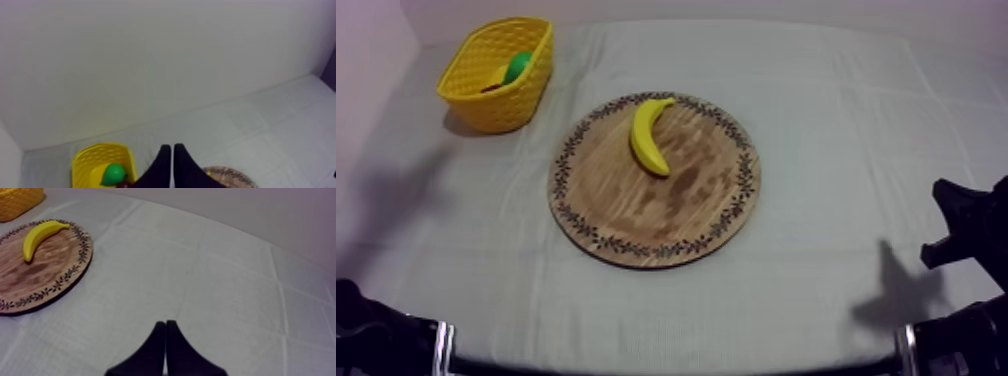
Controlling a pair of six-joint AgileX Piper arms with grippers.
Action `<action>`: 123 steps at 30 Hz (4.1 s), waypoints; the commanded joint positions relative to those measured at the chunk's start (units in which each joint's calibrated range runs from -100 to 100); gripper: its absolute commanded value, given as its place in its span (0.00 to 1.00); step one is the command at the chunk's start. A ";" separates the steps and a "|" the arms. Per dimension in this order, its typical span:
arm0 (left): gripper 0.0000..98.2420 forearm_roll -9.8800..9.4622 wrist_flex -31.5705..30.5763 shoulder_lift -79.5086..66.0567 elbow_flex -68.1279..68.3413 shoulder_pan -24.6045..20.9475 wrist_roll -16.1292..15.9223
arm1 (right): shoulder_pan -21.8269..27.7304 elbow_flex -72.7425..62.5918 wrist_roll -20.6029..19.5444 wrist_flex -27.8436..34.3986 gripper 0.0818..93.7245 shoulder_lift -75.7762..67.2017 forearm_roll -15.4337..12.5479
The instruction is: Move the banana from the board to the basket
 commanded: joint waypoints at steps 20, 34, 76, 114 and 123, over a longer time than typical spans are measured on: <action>0.00 -5.03 5.01 27.82 -7.47 7.40 11.00 | 0.00 -0.03 0.00 0.01 0.00 0.00 0.00; 0.00 -6.41 5.31 45.17 -13.80 9.58 18.08 | 0.00 -0.03 0.00 0.01 0.00 0.00 0.00; 0.76 -1.32 11.42 51.44 -8.48 7.97 18.69 | 0.00 -0.03 0.00 0.01 0.00 0.00 0.00; 0.72 4.96 3.10 69.94 -7.87 7.39 18.19 | 0.00 -0.03 0.00 0.01 0.00 0.00 0.00; 0.68 5.22 3.71 72.20 -10.56 7.03 18.28 | 0.00 -0.03 0.00 0.01 0.00 0.00 0.00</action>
